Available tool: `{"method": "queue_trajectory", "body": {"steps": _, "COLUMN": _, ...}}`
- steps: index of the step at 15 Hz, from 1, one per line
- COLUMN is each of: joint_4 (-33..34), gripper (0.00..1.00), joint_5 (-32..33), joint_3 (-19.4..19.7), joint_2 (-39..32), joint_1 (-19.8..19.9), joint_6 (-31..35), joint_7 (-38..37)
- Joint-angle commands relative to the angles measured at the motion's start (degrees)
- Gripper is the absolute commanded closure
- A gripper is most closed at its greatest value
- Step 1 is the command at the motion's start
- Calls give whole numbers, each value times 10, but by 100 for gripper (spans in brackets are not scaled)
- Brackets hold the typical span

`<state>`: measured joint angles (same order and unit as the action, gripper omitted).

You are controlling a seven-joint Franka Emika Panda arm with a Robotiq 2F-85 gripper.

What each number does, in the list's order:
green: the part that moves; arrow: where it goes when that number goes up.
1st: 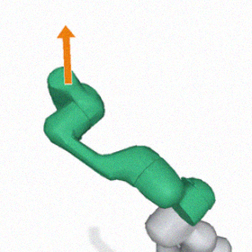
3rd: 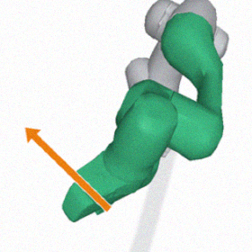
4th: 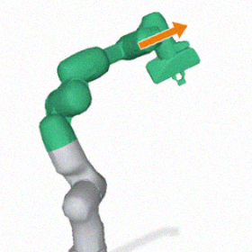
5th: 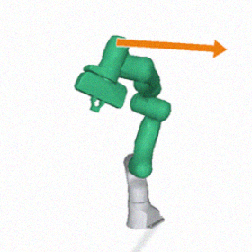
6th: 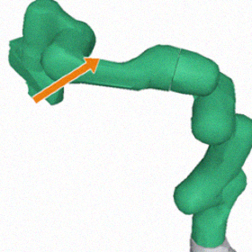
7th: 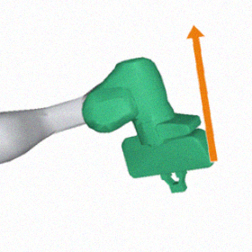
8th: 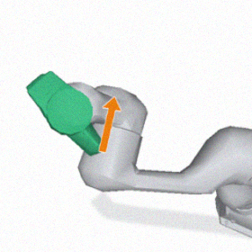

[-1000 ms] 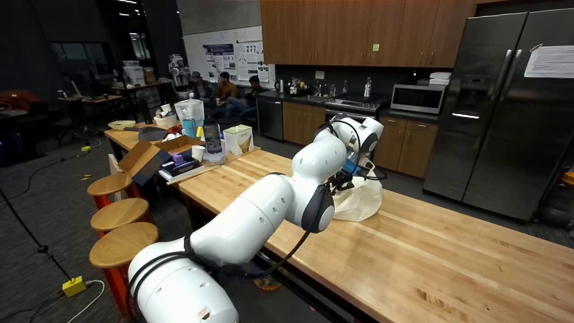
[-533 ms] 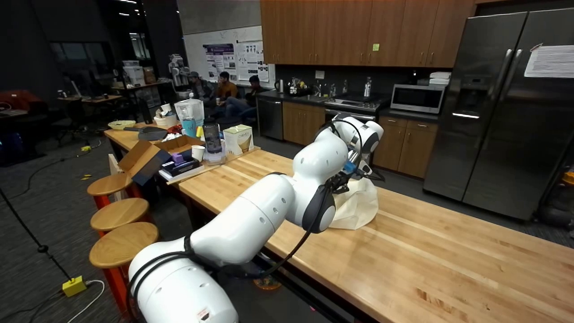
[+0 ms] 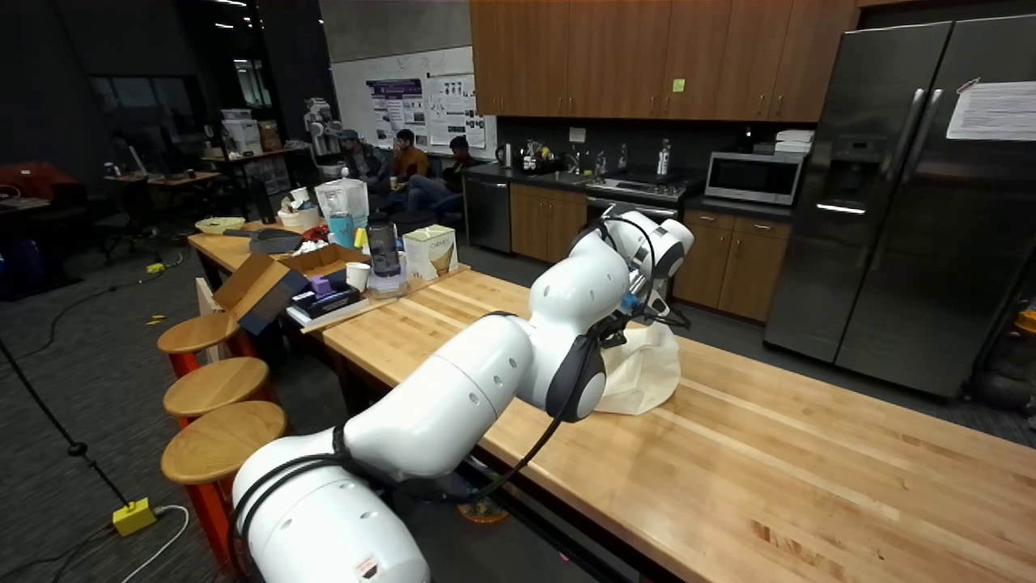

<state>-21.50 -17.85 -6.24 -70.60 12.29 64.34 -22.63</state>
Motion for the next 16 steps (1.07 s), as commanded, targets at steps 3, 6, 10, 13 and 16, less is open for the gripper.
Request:
{"method": "queue_trajectory", "body": {"steps": 3, "joint_4": -3, "gripper": 99, "joint_5": 9, "joint_3": -2, "joint_2": 16, "joint_1": -16, "joint_6": 130, "joint_7": 15}}
{"method": "queue_trajectory", "body": {"steps": 6, "joint_4": -3, "gripper": 99, "joint_5": 23, "joint_3": -2, "joint_2": 19, "joint_1": -43, "joint_6": 191, "joint_7": 57}}
{"method": "queue_trajectory", "body": {"steps": 10, "joint_4": 5, "gripper": 99, "joint_5": 16, "joint_3": -13, "joint_2": 8, "joint_1": -76, "joint_6": 208, "joint_7": 158}}
{"method": "queue_trajectory", "body": {"steps": 13, "joint_4": -4, "gripper": 99, "joint_5": 7, "joint_3": -25, "joint_2": 11, "joint_1": -85, "joint_6": 155, "joint_7": 224}}
{"method": "queue_trajectory", "body": {"steps": 16, "joint_4": -23, "gripper": 99, "joint_5": 15, "joint_3": -33, "joint_2": 22, "joint_1": -72, "joint_6": 67, "joint_7": 252}}
